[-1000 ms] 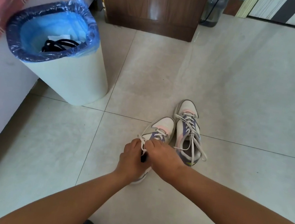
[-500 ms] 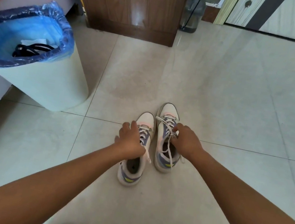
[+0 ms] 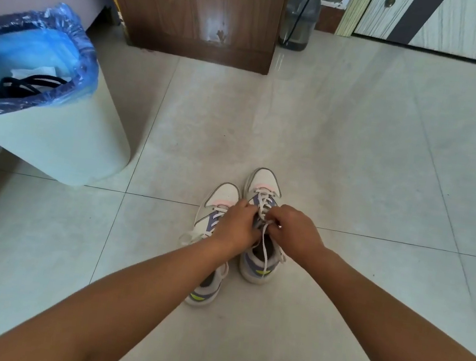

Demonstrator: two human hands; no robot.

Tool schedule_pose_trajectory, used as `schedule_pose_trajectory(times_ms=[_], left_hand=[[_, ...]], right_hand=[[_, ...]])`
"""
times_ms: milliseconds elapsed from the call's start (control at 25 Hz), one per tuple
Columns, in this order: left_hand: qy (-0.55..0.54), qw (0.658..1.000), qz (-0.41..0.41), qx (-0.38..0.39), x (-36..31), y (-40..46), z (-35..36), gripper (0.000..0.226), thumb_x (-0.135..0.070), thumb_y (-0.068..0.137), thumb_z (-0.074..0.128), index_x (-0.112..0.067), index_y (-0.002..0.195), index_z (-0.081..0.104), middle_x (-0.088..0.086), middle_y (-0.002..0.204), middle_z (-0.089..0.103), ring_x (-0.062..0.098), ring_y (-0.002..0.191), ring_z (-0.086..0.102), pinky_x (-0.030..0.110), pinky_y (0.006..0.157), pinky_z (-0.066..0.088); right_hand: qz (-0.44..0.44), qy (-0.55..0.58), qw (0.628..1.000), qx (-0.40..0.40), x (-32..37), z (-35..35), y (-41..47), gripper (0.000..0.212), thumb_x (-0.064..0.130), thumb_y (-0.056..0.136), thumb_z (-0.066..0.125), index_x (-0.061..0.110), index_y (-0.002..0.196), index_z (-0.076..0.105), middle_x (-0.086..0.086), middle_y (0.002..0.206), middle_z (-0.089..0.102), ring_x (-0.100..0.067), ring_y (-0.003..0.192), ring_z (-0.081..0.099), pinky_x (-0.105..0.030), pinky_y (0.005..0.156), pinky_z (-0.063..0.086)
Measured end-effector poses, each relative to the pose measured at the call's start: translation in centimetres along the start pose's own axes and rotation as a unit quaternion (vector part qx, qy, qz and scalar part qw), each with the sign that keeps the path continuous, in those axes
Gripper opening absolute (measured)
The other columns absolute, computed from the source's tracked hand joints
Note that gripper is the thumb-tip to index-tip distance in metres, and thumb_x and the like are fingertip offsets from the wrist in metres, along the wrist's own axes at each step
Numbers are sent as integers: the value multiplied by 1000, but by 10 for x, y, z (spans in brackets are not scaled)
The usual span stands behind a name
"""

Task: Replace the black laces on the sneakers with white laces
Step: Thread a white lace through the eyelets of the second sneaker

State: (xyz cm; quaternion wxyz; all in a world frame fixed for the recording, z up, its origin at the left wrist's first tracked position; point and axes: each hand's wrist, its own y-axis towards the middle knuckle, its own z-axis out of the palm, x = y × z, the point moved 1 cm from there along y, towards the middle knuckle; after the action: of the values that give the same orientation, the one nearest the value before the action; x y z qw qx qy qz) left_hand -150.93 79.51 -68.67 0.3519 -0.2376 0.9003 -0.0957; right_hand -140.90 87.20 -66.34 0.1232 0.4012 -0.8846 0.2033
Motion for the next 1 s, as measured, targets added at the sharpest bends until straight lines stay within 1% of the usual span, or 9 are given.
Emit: schedule_pose_trajectory(times_ms=[160,320,360,520,600,680,800,920,1000], left_hand=[[-15,999,1,41,5,-9,4,38,-21,83,62,-9,117,53,10,119,45,25,109,48,32,89,42],[-285,948,-119,77,-1,-5,-15,21,-26,92,55,-14,107,65,3,102,61,15,94,56,23,77,45],[-293,945,-119,86,-1,-3,-15,20,-31,92,57,-15,101,66,3,97,64,15,91,59,25,78,47],[-337,928,-156,29,-6,1,-6,15,-23,89,64,-10,81,59,5,78,62,18,73,59,31,73,51],[-370,912,-176,15,-5,2,-4,16,-21,89,65,-9,80,59,4,75,62,16,68,59,28,69,51],[-384,906,-176,23,-4,2,-5,15,-22,90,63,-9,82,62,2,75,63,10,63,58,19,62,49],[-373,911,-177,17,-4,1,-5,20,-25,95,54,-11,92,67,2,88,65,11,75,57,26,75,47],[-335,926,-172,9,-6,4,-5,26,-26,98,47,-11,102,67,-2,91,62,10,81,55,26,77,42],[-323,931,-170,-5,-10,6,-4,24,-25,100,44,-12,102,64,-4,87,59,6,75,52,24,71,39]], right_hand=[[16,131,991,8,-9,2,-9,18,4,80,64,5,97,70,-6,92,56,-18,87,51,-13,69,34],[76,231,970,24,-11,-2,-11,14,2,79,68,5,92,71,-4,90,56,-16,83,53,-24,76,42],[75,234,969,18,-10,-2,-13,13,2,80,67,5,92,69,-4,89,55,-16,82,53,-24,74,41],[120,168,978,-19,-2,11,-31,26,23,86,63,13,105,48,-2,98,48,-14,83,48,-23,70,37],[194,86,974,73,-2,23,-42,36,39,89,58,13,102,37,-5,95,51,-21,82,51,-29,63,37],[224,46,963,139,-4,26,-49,30,39,93,53,13,93,37,-8,90,57,-23,76,53,-30,57,35],[187,62,970,144,-12,3,-42,28,29,95,52,11,74,50,-12,84,67,-24,77,62,-29,65,42],[99,138,980,103,-16,-24,-28,30,26,96,50,14,72,63,-1,90,60,-12,87,54,-23,73,35],[95,283,952,73,-19,-18,-24,33,24,99,46,10,75,64,-5,98,58,-13,96,48,-24,84,34]])
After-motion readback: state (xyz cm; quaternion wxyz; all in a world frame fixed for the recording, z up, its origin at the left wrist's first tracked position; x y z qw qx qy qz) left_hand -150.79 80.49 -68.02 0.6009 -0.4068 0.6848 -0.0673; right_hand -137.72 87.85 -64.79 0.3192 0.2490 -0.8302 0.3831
